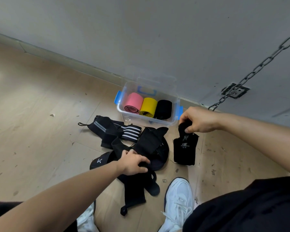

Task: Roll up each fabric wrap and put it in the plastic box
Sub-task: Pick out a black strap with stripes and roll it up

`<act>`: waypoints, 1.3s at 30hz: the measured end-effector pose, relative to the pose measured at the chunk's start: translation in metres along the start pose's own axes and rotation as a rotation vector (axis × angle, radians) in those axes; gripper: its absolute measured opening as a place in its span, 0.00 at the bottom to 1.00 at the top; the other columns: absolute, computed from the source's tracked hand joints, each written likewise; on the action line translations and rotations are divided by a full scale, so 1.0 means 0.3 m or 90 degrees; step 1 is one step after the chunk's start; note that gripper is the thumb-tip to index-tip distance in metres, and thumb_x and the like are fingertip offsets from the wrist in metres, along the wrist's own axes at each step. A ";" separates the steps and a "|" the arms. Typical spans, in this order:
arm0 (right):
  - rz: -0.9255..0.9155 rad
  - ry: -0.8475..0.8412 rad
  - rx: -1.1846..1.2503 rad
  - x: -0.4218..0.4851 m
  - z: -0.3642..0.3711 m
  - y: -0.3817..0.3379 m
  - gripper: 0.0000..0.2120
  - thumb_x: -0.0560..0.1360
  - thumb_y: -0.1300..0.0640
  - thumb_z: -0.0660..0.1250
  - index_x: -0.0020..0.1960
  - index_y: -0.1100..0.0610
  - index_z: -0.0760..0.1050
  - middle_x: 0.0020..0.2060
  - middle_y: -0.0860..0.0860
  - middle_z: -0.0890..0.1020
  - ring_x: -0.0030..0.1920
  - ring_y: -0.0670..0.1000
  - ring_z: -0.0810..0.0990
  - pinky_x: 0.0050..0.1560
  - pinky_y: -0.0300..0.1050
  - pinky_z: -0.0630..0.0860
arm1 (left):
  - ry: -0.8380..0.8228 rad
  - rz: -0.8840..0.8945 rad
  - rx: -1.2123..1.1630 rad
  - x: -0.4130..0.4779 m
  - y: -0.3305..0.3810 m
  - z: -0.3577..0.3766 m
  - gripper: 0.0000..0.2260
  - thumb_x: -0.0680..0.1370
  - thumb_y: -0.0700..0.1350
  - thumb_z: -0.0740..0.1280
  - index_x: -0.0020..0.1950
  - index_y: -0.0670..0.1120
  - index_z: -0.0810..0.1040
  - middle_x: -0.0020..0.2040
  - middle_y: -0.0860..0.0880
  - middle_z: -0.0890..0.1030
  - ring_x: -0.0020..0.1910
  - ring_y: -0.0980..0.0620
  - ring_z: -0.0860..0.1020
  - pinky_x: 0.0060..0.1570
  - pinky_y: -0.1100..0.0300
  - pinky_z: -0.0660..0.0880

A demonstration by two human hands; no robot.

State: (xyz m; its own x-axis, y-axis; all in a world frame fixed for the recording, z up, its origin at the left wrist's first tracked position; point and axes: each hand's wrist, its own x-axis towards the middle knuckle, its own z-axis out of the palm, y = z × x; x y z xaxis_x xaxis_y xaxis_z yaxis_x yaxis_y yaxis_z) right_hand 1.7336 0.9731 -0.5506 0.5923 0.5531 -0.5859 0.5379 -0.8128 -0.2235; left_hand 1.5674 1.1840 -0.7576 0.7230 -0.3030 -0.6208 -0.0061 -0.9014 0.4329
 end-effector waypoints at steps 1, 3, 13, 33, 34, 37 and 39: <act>-0.004 -0.001 -0.005 0.005 0.002 -0.005 0.06 0.74 0.61 0.73 0.50 0.52 0.81 0.40 0.45 0.81 0.38 0.40 0.76 0.35 0.32 0.67 | -0.029 0.025 -0.001 -0.006 0.019 0.012 0.20 0.81 0.61 0.64 0.73 0.62 0.72 0.71 0.53 0.76 0.74 0.47 0.64 0.71 0.44 0.55; -0.012 -0.015 -0.013 0.015 0.008 -0.017 0.07 0.75 0.61 0.73 0.46 0.50 0.80 0.39 0.45 0.80 0.38 0.43 0.77 0.37 0.35 0.70 | -0.042 0.076 -0.073 -0.012 0.042 0.019 0.20 0.80 0.59 0.67 0.72 0.58 0.75 0.68 0.54 0.79 0.70 0.51 0.72 0.71 0.49 0.63; -0.076 0.038 0.086 0.064 0.061 -0.066 0.05 0.75 0.62 0.73 0.48 0.53 0.82 0.36 0.41 0.80 0.37 0.37 0.79 0.35 0.27 0.70 | 0.540 -0.189 -0.086 -0.023 -0.164 -0.161 0.15 0.78 0.46 0.69 0.65 0.49 0.78 0.60 0.48 0.78 0.60 0.45 0.74 0.57 0.49 0.74; -0.132 0.093 0.268 0.201 -0.006 -0.203 0.07 0.73 0.66 0.74 0.43 0.55 0.82 0.38 0.50 0.85 0.39 0.47 0.83 0.40 0.37 0.78 | 0.449 -0.182 -0.671 -0.231 -0.379 -0.325 0.06 0.80 0.38 0.69 0.57 0.40 0.78 0.48 0.44 0.83 0.43 0.49 0.81 0.31 0.64 0.76; -0.138 0.092 0.298 0.201 -0.018 -0.217 0.07 0.73 0.67 0.73 0.43 0.56 0.82 0.37 0.51 0.85 0.36 0.47 0.82 0.37 0.35 0.76 | 0.441 -0.163 -0.666 -0.256 -0.370 -0.385 0.06 0.81 0.38 0.68 0.57 0.39 0.79 0.47 0.44 0.83 0.43 0.49 0.81 0.31 0.65 0.77; -0.154 0.109 0.366 0.188 -0.050 -0.244 0.05 0.75 0.67 0.71 0.46 0.59 0.83 0.38 0.54 0.86 0.36 0.46 0.80 0.38 0.35 0.76 | 0.396 -0.101 -0.604 -0.344 -0.342 -0.560 0.06 0.82 0.36 0.67 0.57 0.38 0.80 0.46 0.44 0.83 0.41 0.51 0.82 0.34 0.64 0.78; -0.159 0.120 0.415 0.171 -0.068 -0.260 0.04 0.76 0.66 0.71 0.47 0.59 0.83 0.39 0.52 0.85 0.36 0.43 0.80 0.40 0.34 0.75 | 0.368 -0.067 -0.562 -0.414 -0.316 -0.661 0.08 0.82 0.36 0.66 0.59 0.35 0.79 0.49 0.42 0.83 0.41 0.52 0.83 0.36 0.63 0.79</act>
State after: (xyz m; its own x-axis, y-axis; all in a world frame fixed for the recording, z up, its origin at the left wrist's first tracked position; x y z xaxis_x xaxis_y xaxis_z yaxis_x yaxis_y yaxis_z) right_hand 1.7343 1.0687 -0.5474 0.6236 0.7107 -0.3256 0.2387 -0.5697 -0.7864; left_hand 1.6151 1.3685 -0.5919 0.9108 0.1661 -0.3781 0.4119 -0.3004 0.8603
